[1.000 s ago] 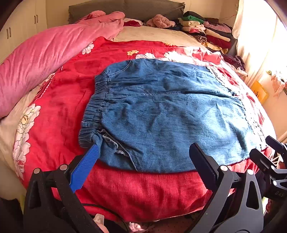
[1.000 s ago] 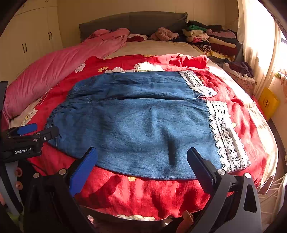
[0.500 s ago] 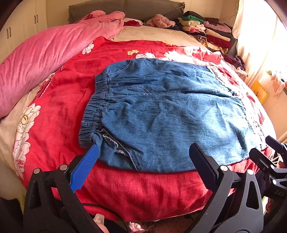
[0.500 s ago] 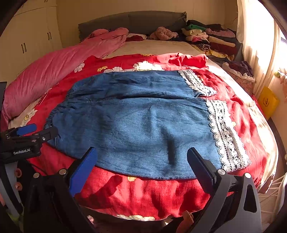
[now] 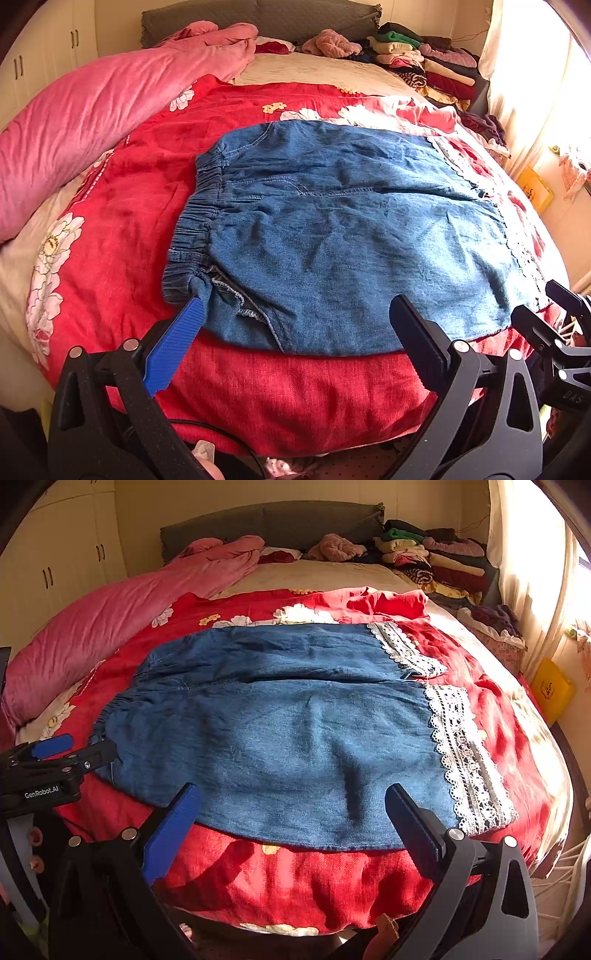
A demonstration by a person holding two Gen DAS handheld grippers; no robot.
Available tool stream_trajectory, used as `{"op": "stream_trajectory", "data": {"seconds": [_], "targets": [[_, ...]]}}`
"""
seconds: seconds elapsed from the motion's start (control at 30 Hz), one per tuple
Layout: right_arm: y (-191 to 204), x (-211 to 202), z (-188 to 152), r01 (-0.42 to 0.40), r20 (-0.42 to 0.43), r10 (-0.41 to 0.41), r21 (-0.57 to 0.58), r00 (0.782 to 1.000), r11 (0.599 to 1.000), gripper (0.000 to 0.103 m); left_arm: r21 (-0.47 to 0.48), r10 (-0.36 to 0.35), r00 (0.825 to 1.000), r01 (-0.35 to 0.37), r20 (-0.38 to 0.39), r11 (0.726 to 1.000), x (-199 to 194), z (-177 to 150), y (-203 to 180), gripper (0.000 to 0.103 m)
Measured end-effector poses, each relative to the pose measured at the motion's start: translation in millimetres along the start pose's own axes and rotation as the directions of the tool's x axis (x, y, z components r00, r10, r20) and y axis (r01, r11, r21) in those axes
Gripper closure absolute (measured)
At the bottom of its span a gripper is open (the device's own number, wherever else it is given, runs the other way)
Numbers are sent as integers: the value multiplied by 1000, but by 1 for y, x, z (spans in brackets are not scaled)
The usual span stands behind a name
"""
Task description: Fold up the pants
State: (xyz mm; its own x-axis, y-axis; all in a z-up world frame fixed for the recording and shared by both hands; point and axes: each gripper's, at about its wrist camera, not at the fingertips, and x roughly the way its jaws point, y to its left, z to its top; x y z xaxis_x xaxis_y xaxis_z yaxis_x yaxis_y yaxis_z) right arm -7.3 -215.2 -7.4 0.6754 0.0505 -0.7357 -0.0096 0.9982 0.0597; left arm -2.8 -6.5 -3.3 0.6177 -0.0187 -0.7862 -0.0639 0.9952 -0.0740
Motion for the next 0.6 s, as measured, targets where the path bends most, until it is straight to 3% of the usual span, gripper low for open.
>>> {"op": "stream_trajectory", "data": {"seconds": [0.6], "targets": [[5,17,23,-33,-34,32,-36,999,999,4,-17,9,1000,-9,-5,1000,9,10,6,9]]}}
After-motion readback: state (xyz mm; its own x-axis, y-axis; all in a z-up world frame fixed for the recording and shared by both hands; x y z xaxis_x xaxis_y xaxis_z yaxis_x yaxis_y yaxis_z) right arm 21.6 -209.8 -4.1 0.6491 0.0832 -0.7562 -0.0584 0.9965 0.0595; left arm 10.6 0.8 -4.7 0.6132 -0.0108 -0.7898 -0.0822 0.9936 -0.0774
